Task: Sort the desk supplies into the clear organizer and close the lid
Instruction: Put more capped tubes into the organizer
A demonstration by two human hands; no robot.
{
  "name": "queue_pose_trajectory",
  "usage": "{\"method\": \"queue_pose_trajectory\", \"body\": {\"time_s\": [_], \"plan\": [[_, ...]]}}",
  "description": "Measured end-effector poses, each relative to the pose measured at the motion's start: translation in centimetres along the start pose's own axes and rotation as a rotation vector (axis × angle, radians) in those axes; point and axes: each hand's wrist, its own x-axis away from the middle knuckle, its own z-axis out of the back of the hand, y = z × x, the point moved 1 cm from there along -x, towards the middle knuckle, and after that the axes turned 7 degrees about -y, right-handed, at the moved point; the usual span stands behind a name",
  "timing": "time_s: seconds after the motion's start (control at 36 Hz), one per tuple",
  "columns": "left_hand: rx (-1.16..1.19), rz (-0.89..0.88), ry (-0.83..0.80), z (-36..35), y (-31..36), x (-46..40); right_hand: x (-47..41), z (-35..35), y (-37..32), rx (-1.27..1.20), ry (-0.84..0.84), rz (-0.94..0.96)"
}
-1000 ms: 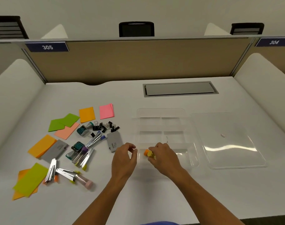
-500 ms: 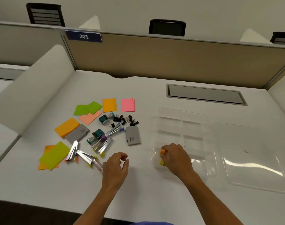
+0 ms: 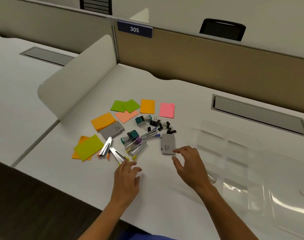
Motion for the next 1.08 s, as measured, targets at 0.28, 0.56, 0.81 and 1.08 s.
{"method": "queue_pose_trajectory", "body": {"time_s": [0.28, 0.56, 0.81, 1.08], "plan": [[-0.017, -0.177, -0.157, 0.2, -2.2, 0.4, -4.9, -4.0, -4.4, -0.004, -0.209, 0.116], [-0.07, -0.336, -0.157, 1.0, -3.2, -0.5, -10.0, -8.8, -9.2, 0.223, -0.318, 0.186], [0.332, -0.197, -0.068, 3.4, -3.6, -0.6, -11.5, -10.2, -10.4, 0.377, -0.34, 0.146], [0.515, -0.093, -0.001, 5.6, -4.0, 0.1, -12.2, -10.6, -10.8, 0.421, -0.353, 0.145]]}}
